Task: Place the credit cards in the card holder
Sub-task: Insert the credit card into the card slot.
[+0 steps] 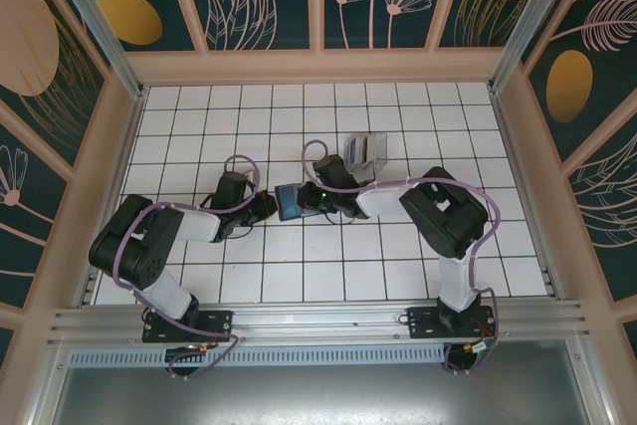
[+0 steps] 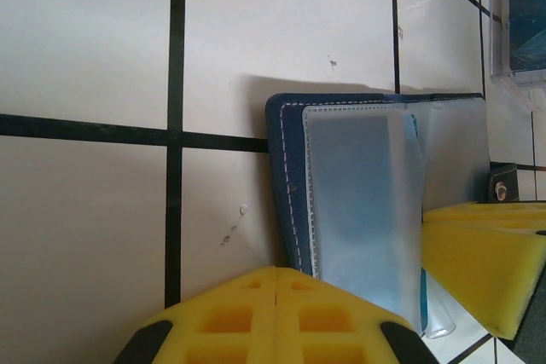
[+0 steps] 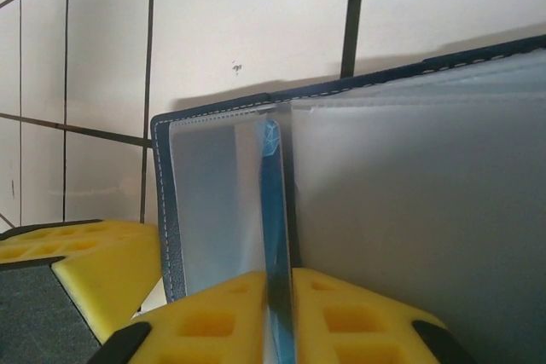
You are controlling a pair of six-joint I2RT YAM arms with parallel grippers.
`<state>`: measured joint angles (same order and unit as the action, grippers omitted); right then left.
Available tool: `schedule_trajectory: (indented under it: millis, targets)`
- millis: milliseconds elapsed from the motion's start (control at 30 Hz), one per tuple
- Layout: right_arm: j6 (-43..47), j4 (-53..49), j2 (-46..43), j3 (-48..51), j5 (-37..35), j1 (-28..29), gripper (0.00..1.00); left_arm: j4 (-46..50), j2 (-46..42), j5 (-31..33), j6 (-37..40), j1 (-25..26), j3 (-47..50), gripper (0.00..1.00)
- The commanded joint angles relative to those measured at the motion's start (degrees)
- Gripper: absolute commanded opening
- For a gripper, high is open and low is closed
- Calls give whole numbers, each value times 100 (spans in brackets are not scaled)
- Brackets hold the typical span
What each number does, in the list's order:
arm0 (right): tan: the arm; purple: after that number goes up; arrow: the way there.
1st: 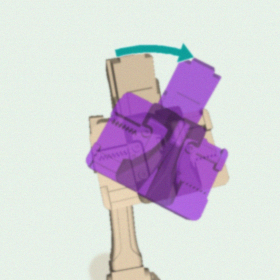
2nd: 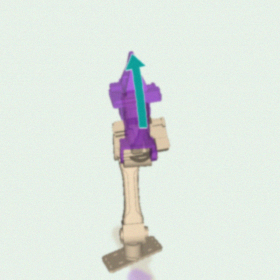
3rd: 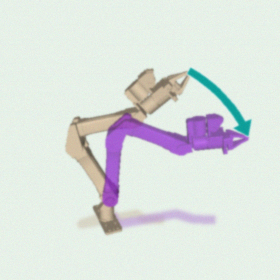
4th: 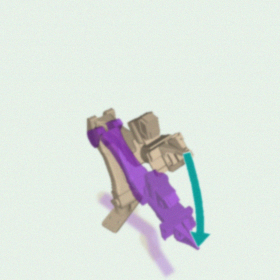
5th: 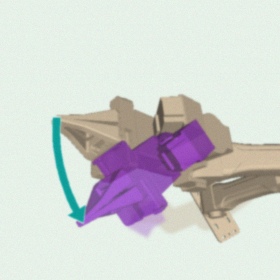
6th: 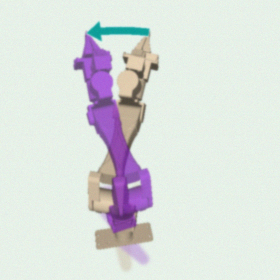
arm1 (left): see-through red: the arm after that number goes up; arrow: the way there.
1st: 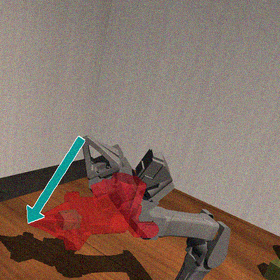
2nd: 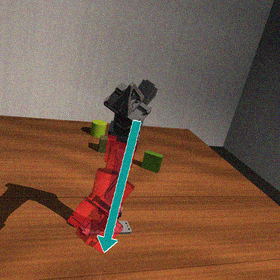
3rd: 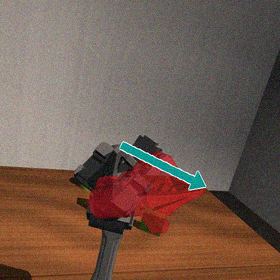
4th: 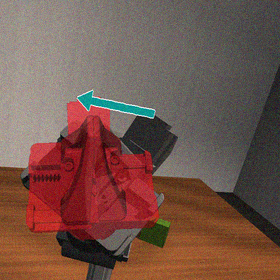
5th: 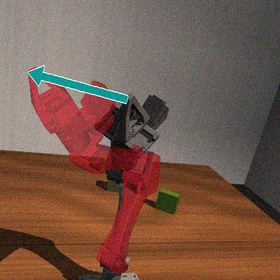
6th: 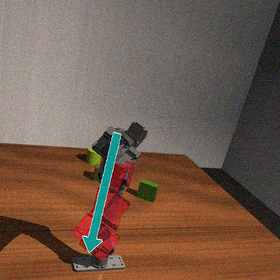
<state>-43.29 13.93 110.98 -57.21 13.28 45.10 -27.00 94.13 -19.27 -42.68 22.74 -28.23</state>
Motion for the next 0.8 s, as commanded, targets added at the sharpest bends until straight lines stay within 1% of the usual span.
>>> schedule_trajectory:
  millis: [0, 100, 267, 400, 433, 567, 767]
  targets:
    - [216, -320, -240, 74, -117, 108, 22, 449, 372, -281, -123, 72, 124, 4]
    - [429, -471, -607, 95, -168, 108, 32, 315, 365, -454, -341, 72, 142, 5]
    - [831, -1386, -1097, -212, -770, 55, 35, 667, 82, -191, -207, 64, 19, 10]
    - [954, -1938, -1241, -246, -900, -51, 36, 737, -78, -71, -167, 64, -6, 12]
    - [973, -2003, -1231, -220, -863, -69, 36, 754, -87, -60, -172, 64, -16, 13]
    - [965, -2129, -1197, -13, -713, -98, 42, 670, -32, -96, -237, 64, -15, 14]
    - [678, -2093, -1199, 207, -835, -131, 44, 718, 4, -107, -159, 64, -13, 15]
